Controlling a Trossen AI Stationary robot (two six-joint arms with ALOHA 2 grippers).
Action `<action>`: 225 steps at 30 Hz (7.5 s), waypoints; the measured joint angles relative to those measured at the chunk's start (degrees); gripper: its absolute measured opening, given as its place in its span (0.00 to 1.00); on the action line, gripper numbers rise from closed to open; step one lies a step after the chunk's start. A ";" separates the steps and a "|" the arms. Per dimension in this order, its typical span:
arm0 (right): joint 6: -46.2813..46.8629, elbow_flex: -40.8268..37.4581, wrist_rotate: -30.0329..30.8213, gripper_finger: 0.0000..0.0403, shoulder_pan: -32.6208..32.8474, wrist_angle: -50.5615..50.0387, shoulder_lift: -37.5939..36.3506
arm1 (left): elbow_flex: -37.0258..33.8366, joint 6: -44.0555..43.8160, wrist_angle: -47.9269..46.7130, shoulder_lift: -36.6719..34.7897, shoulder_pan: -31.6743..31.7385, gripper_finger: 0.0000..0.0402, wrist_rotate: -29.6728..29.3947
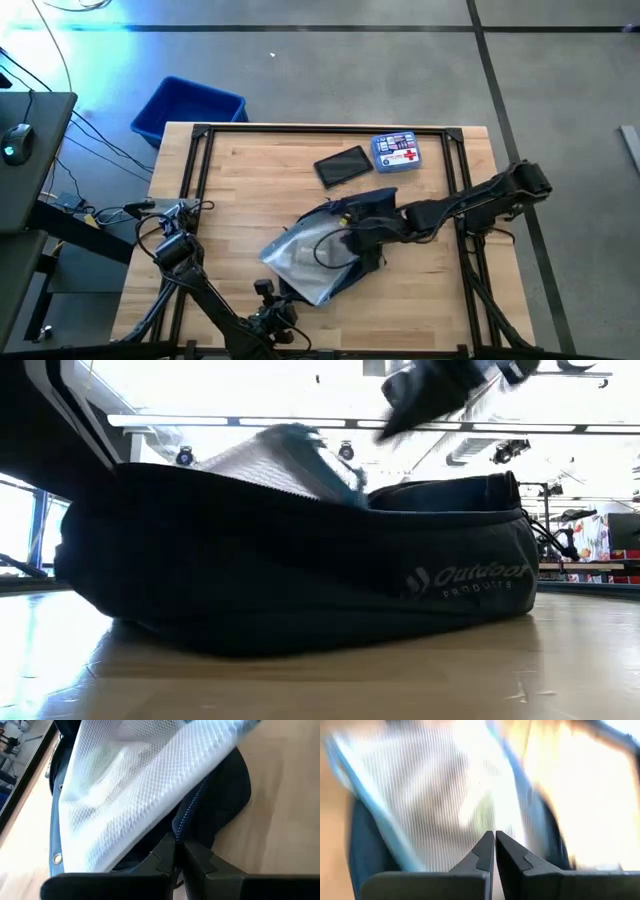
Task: Unpack backpack
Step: Put the transparent zipper bag into the blue backpack, then put the black cellphone into the blue backpack
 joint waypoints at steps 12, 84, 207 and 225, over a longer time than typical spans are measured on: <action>3.34 1.70 -24.71 0.00 -5.32 44.49 23.20 | 0.00 1.01 -0.14 0.00 -0.13 0.00 -0.68; -5.03 17.38 -3.67 0.00 1.29 -10.20 22.61 | 6.12 0.92 -8.21 0.37 -0.84 0.00 -2.91; -9.45 -26.65 -21.19 0.00 -28.05 28.81 3.63 | -43.00 35.15 58.48 -29.40 36.84 0.00 39.00; -7.99 -27.91 -11.36 0.00 -28.68 27.07 -3.88 | -43.90 43.47 48.26 -28.46 48.43 0.00 31.52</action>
